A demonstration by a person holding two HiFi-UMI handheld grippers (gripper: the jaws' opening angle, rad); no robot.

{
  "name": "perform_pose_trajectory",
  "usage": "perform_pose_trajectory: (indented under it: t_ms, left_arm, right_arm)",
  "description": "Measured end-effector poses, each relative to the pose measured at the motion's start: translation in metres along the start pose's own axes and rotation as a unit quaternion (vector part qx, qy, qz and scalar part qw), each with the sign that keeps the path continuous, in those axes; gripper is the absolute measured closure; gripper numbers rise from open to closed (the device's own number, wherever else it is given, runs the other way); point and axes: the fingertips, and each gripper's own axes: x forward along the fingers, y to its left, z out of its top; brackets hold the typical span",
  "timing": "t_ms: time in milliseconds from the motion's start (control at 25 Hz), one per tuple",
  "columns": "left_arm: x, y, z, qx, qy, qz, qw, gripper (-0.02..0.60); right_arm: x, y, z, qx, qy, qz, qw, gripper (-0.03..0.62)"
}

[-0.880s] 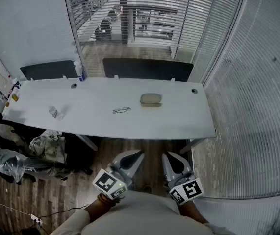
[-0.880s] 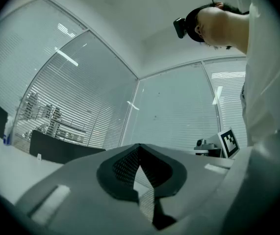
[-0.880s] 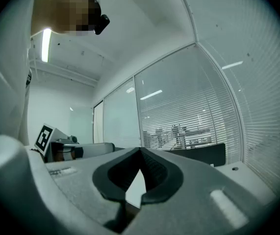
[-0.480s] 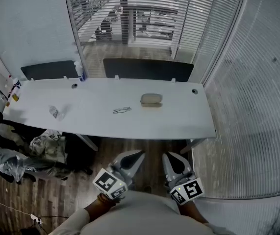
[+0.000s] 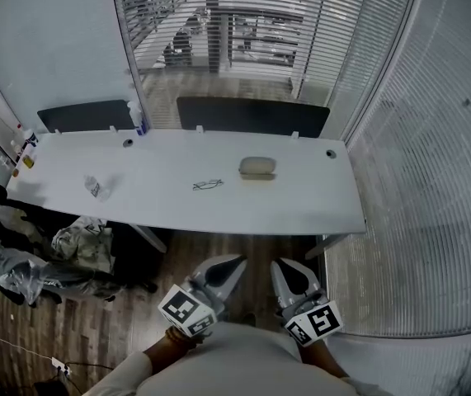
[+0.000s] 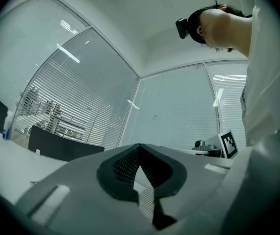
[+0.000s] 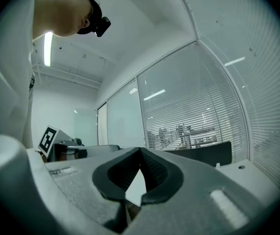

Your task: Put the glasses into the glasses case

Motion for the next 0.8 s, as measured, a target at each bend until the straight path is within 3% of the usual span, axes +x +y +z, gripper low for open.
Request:
perform_pose_trajectory:
  t_ms: [800]
  left_arm:
    - [0.039, -0.016, -0.022, -0.001, 0.002, 0.025, 0.9997, 0.578]
  right_arm:
    - [-0.029, -0.047, 0.0, 0.017, 0.003, 0.011, 1.0, 0.592]
